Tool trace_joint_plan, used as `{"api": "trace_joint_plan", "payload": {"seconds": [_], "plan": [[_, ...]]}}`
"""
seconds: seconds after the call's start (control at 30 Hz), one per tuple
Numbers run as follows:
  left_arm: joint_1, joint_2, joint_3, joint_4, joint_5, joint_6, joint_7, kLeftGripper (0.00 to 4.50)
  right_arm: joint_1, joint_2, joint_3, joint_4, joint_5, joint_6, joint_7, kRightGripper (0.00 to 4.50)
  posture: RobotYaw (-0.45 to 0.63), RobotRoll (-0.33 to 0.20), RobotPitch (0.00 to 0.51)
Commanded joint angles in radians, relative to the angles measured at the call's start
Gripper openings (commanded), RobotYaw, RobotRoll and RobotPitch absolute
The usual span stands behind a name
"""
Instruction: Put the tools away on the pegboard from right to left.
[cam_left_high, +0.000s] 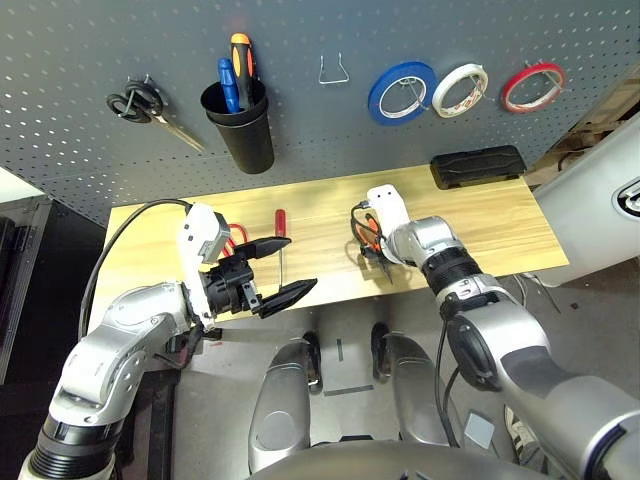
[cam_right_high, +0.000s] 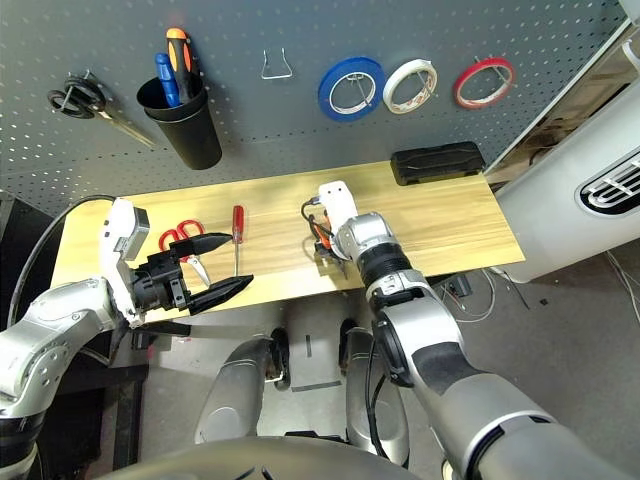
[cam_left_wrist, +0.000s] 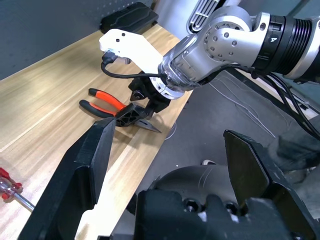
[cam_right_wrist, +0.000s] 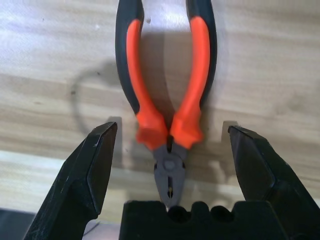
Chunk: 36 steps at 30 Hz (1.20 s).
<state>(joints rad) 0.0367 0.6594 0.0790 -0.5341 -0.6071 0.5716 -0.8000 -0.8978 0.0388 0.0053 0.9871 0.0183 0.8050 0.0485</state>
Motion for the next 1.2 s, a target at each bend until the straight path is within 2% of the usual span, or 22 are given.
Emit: {"api": "trace_joint_plan", "payload": {"seconds": [0.03,0.27,0.43,0.5,0.6,0.7,0.83,1.0,1.2], "plan": [[0.022,-0.005,-0.002,-0.026,-0.014,0.011,0.013,4.50,0.002,0.016,-0.015,0.070,0.003,-0.034,-0.008,4.46,0.08,0.000,0.274],[0.025,-0.005,0.000,-0.018,-0.006,-0.001,0.018,4.50,-0.018,0.013,-0.044,0.132,0.010,-0.090,-0.016,2.13,0.09,0.000,0.266],[0.016,-0.013,-0.007,0.004,0.009,-0.023,0.017,4.50,-0.027,-0.007,-0.043,0.093,0.008,-0.128,0.014,2.11,0.09,0.000,0.255],[0.013,-0.020,-0.013,0.013,0.016,-0.033,0.018,4.50,-0.004,-0.032,-0.013,0.017,-0.004,-0.126,0.065,2.11,0.09,0.000,0.248],[-0.004,-0.030,-0.019,0.035,0.026,-0.051,0.018,4.50,0.056,-0.073,0.031,-0.158,0.002,-0.078,0.161,2.11,0.08,0.000,0.247],[-0.020,-0.031,-0.019,0.059,0.035,-0.066,0.012,4.50,0.154,-0.133,0.098,-0.416,0.027,-0.029,0.301,2.11,0.07,0.000,0.231],[-0.036,-0.019,-0.004,0.091,0.035,-0.082,0.000,4.50,0.294,-0.240,0.169,-0.739,0.064,-0.068,0.475,2.11,0.06,0.000,0.214],[-0.087,-0.011,0.040,0.136,0.011,-0.087,-0.007,4.50,0.359,-0.314,0.133,-0.970,0.146,-0.002,0.561,2.11,0.04,0.000,0.185],[-0.184,-0.008,0.073,0.204,0.006,-0.097,-0.025,4.50,0.348,-0.347,0.082,-1.014,0.224,-0.072,0.626,2.11,0.03,0.000,0.141]]}}
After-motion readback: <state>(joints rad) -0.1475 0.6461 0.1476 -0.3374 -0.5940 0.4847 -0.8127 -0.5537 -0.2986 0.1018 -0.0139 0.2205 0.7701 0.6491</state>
